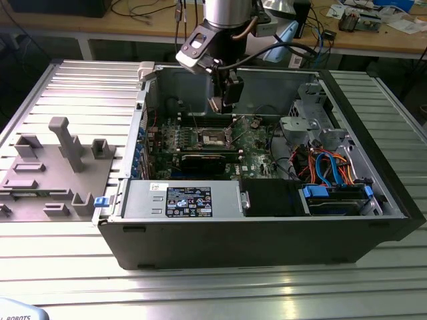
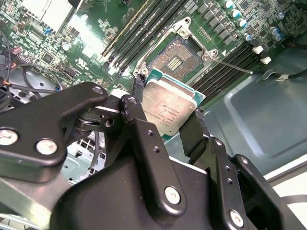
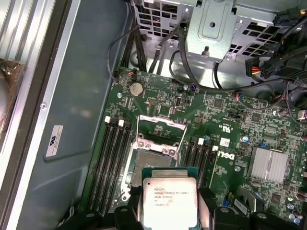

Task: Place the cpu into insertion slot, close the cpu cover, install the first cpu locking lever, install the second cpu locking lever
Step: 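Place the cpu into insertion slot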

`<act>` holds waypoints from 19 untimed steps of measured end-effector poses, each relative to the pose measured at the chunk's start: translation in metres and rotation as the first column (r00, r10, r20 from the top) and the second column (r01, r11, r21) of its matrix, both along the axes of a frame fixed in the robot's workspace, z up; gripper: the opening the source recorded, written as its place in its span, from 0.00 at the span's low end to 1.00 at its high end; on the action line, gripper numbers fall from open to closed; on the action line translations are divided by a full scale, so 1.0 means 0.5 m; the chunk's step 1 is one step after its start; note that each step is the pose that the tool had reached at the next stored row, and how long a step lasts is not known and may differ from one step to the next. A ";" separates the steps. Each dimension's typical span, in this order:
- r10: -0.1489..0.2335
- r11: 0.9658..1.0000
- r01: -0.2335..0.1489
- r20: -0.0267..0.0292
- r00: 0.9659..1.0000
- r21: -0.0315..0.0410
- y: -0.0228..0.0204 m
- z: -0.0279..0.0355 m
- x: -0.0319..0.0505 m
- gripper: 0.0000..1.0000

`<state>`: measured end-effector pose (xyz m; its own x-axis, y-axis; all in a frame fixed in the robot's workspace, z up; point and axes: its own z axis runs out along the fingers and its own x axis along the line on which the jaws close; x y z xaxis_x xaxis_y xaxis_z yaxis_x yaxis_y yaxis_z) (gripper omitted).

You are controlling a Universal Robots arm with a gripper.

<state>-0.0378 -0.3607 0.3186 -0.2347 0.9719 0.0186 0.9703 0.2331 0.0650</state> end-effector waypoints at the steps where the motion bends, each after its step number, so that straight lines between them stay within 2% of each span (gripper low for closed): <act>1: -0.003 1.000 0.003 0.000 1.000 0.000 0.0000 0.000 0.000 0.55; 19: -0.064 0.998 0.064 0.000 0.998 0.000 0.0000 0.000 0.000 0.55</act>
